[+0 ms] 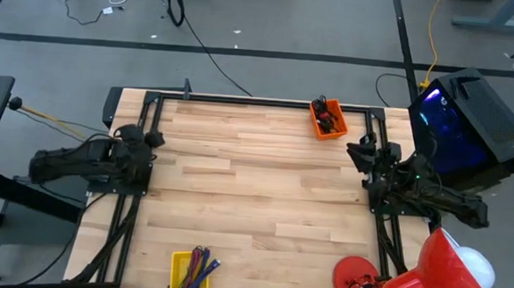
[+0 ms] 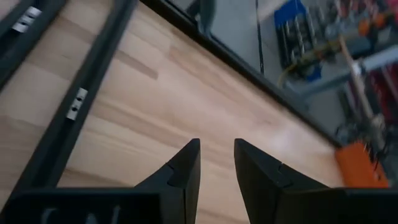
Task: Pick & Place USB Port
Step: Return to Home Position
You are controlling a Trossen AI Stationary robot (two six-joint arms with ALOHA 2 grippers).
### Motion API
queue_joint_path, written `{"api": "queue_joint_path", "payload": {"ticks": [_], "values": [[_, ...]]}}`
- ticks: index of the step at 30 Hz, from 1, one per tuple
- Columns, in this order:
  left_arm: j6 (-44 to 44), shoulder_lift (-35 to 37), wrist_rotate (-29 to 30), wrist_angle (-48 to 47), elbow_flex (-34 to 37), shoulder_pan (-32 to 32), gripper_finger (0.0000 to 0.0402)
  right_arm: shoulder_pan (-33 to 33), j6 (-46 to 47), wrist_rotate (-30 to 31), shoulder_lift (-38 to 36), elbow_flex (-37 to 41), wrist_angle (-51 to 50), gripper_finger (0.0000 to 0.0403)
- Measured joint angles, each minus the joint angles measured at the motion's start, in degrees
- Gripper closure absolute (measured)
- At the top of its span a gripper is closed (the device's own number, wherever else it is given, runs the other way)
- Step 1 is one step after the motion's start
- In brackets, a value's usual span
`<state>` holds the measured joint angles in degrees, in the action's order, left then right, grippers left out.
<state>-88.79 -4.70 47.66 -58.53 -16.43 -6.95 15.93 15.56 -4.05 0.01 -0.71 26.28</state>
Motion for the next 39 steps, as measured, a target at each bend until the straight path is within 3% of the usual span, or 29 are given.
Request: {"api": "queue_joint_path", "payload": {"ticks": [6,23,28,35,37,39], "values": [[0.1,4.5,-0.9,0.8,0.0,-6.0,0.0298,-0.4,0.0,0.1,0.0,-0.1,-3.4,0.0312],[0.0,4.4,-0.4,1.0,0.0,-5.1,0.0298,-0.4,-1.0,0.3,0.5,-0.2,-5.1,0.0312],[0.0,4.4,-0.4,1.0,0.0,-5.1,0.0298,-0.3,-10.9,6.8,0.5,-0.2,-4.9,0.0312],[0.1,4.4,-2.0,1.8,0.0,-5.1,0.0298,-0.3,-10.2,11.1,0.5,-0.2,-5.6,0.0312],[4.7,4.4,-3.9,6.5,0.0,-5.0,0.0298,-0.3,-8.4,9.8,0.5,-0.2,-9.0,0.0312],[18.2,4.3,-7.2,15.7,0.0,-5.0,0.0298,-0.3,-6.7,8.4,0.6,-0.2,-13.4,0.0312]]}}
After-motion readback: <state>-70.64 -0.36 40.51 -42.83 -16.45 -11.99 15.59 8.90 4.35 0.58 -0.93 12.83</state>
